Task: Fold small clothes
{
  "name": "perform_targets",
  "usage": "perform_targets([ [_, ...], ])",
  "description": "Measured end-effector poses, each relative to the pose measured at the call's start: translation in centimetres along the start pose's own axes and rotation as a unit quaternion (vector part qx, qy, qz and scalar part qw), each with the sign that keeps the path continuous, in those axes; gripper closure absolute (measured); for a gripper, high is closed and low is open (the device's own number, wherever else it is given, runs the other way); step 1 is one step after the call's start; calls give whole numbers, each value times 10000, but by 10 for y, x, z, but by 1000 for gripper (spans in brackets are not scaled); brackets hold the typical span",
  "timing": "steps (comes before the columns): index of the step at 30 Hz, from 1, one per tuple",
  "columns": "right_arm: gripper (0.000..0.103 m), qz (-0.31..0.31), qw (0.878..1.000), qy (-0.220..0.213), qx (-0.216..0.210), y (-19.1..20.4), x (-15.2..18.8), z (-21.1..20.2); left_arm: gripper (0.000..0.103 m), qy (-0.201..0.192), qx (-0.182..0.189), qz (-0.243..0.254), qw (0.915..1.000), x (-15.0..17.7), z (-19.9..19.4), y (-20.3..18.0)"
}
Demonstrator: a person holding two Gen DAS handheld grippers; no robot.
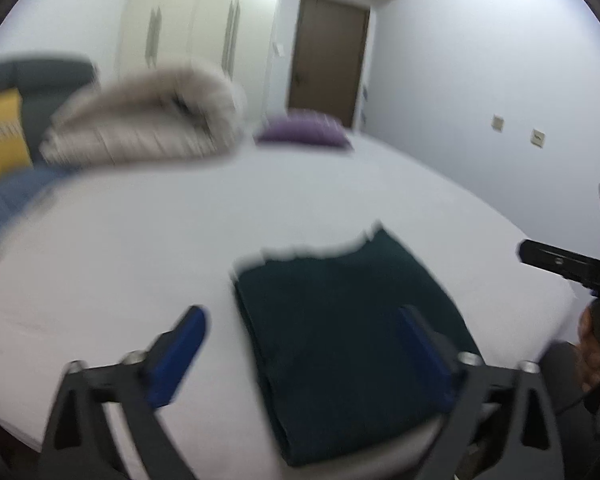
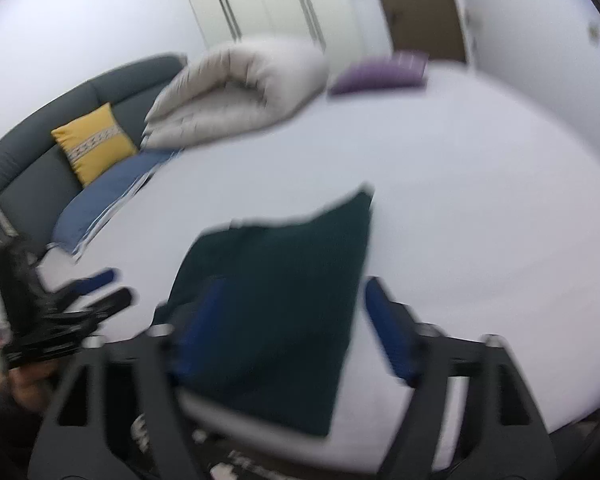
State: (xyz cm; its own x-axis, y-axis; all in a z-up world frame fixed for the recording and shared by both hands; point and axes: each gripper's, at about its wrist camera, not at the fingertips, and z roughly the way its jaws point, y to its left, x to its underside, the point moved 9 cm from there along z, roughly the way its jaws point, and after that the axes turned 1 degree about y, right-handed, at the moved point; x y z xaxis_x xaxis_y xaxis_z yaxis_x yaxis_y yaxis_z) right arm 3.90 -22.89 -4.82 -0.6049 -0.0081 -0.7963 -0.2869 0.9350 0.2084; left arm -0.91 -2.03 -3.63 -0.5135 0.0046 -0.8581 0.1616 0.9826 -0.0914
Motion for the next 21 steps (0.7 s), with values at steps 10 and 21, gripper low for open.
perform_targets([
  [10,0,-432,9839,-1515,840,21,-61,-82,0,-1229,-974,343,9870,-77,-79,-15],
  [21,0,-501,9916,-837,844,46,-58,-85,0,78,-1446,7,9895,-51,-42,-1],
])
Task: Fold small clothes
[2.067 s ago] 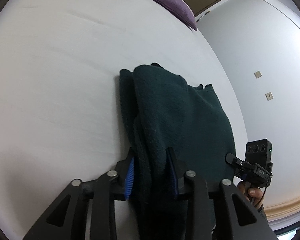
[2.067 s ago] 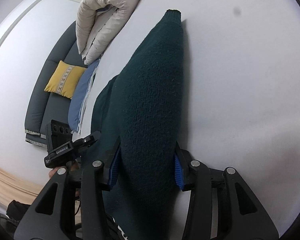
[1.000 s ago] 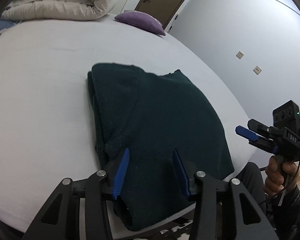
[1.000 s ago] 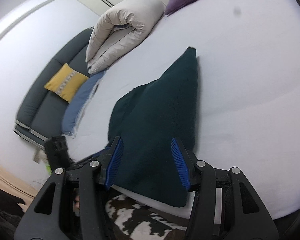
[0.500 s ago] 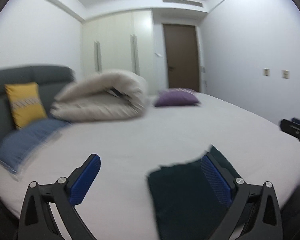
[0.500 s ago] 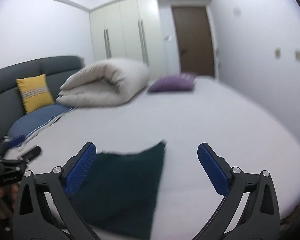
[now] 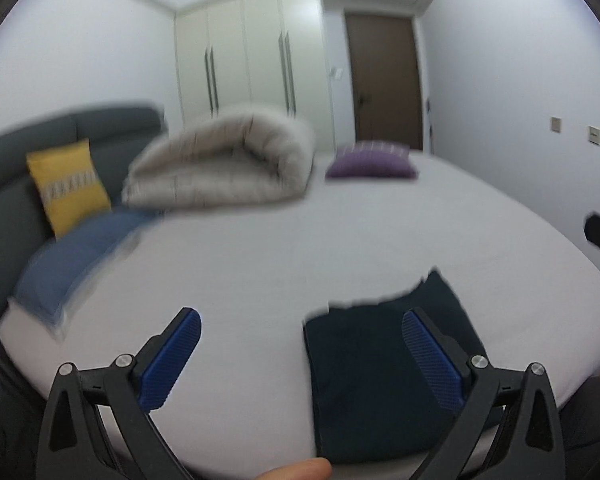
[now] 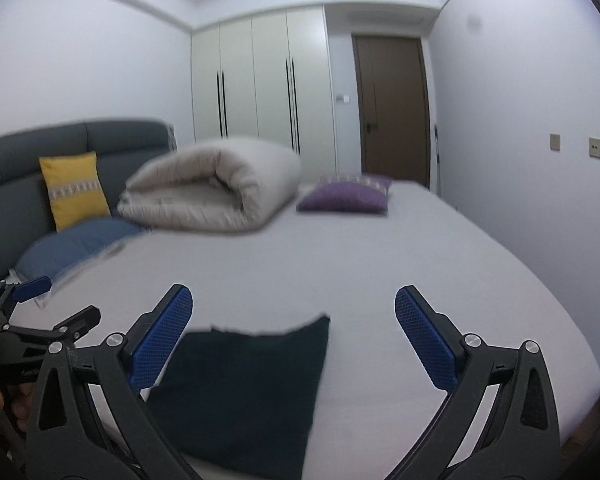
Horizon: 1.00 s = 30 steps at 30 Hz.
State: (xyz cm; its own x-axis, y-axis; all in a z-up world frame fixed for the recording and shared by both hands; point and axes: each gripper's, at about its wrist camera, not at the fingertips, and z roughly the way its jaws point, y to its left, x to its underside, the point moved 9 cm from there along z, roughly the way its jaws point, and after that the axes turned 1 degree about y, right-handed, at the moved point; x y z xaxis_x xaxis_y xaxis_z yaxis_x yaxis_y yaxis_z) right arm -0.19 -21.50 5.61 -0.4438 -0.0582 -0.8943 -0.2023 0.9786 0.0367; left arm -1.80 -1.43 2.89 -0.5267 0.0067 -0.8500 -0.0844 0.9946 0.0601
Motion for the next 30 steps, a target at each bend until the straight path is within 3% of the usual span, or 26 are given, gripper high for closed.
perform_targets([
  [5,0,305,9942,1023,86,0,39,28,0,798,168,-292,9962,38,31,-2],
  [12,0,437,9751,2133,432,-3,96,65,0,1281,105,-245,9914,73,50,-11],
  [21,0,275,9709,2341,434,0,123,87,0,1428,83,-327,9892,82,53,-8],
  [30,0,214,9691,2419,443,-2,124,96,0,1480,106,-324,9884,84,56,-8],
])
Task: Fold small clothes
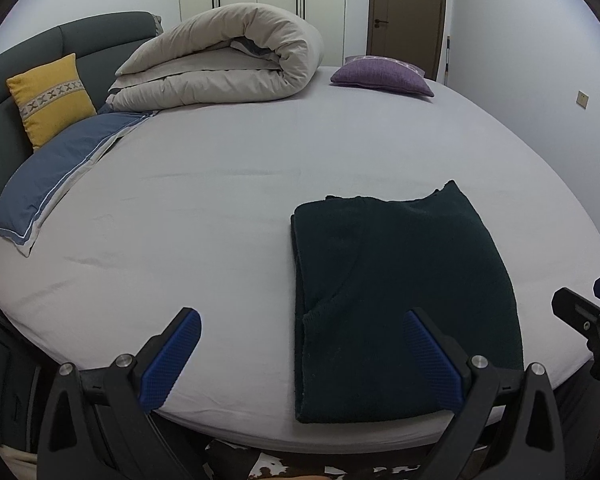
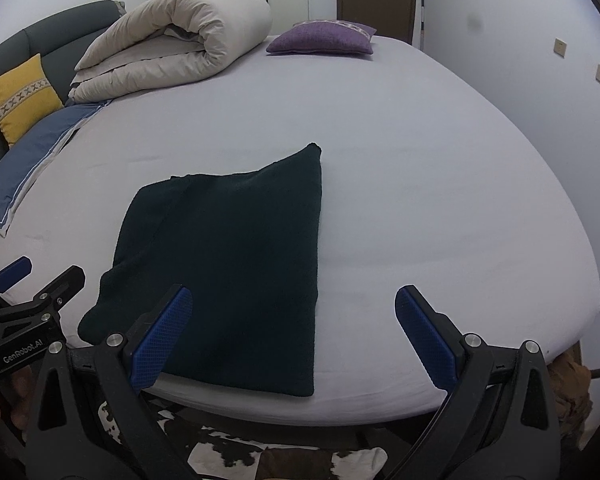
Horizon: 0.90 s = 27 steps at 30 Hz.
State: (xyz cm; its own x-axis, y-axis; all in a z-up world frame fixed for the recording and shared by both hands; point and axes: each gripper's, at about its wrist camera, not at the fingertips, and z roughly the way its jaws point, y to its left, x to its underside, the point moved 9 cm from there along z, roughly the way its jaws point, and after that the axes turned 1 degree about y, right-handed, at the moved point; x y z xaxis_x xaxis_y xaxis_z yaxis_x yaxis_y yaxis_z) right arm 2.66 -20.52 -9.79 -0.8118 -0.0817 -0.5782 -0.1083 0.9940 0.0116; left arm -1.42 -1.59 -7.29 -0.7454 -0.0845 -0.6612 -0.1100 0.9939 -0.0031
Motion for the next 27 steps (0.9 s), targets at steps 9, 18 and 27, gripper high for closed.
perform_targets([
  [9,0,-66,10000,71,24,0,1,4,0,32,5,-15,10000,1,0,-2],
  [18,0,-77,9999,83,38,4,1,6,0,39,3,-29,10000,3,-1,-4],
  [27,0,-74,9999,83,33,5,0,6,0,41,0,-39,10000,3,-1,-5],
])
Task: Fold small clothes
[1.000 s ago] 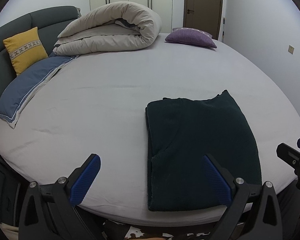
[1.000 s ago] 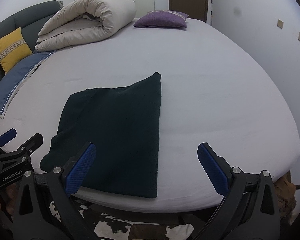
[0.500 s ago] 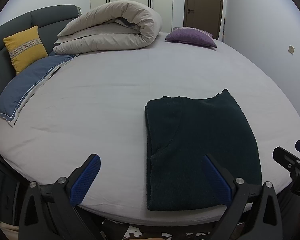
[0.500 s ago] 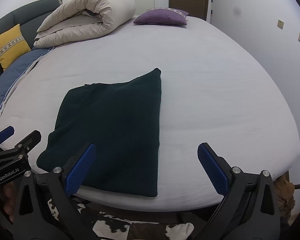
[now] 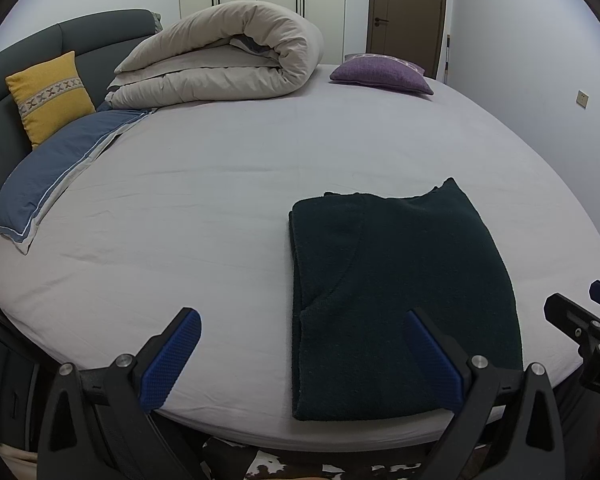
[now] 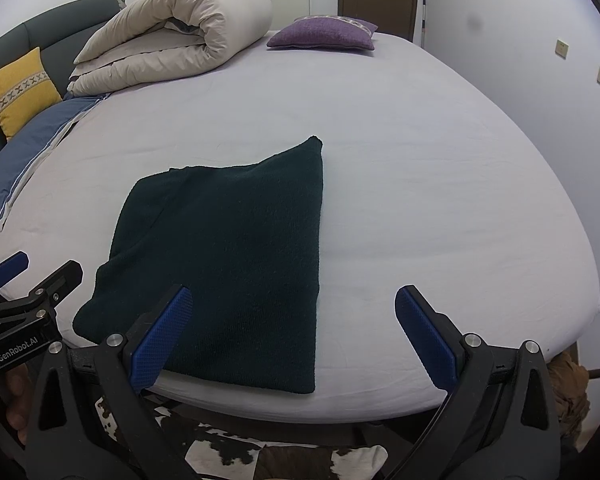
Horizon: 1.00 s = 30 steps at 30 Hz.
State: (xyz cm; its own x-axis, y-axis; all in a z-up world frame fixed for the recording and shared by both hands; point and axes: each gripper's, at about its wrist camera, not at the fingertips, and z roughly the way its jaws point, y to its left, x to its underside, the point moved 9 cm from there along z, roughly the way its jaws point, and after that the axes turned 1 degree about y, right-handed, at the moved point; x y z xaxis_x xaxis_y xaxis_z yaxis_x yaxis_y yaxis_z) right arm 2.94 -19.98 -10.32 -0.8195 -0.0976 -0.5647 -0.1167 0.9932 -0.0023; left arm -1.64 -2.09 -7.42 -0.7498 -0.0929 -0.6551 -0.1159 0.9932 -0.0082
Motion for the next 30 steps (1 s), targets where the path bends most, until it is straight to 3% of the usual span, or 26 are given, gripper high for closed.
perform_targets([
  [30,0,4,10000,-15,43,6,0,-1,0,11,-7,-12,10000,2,-1,-3],
])
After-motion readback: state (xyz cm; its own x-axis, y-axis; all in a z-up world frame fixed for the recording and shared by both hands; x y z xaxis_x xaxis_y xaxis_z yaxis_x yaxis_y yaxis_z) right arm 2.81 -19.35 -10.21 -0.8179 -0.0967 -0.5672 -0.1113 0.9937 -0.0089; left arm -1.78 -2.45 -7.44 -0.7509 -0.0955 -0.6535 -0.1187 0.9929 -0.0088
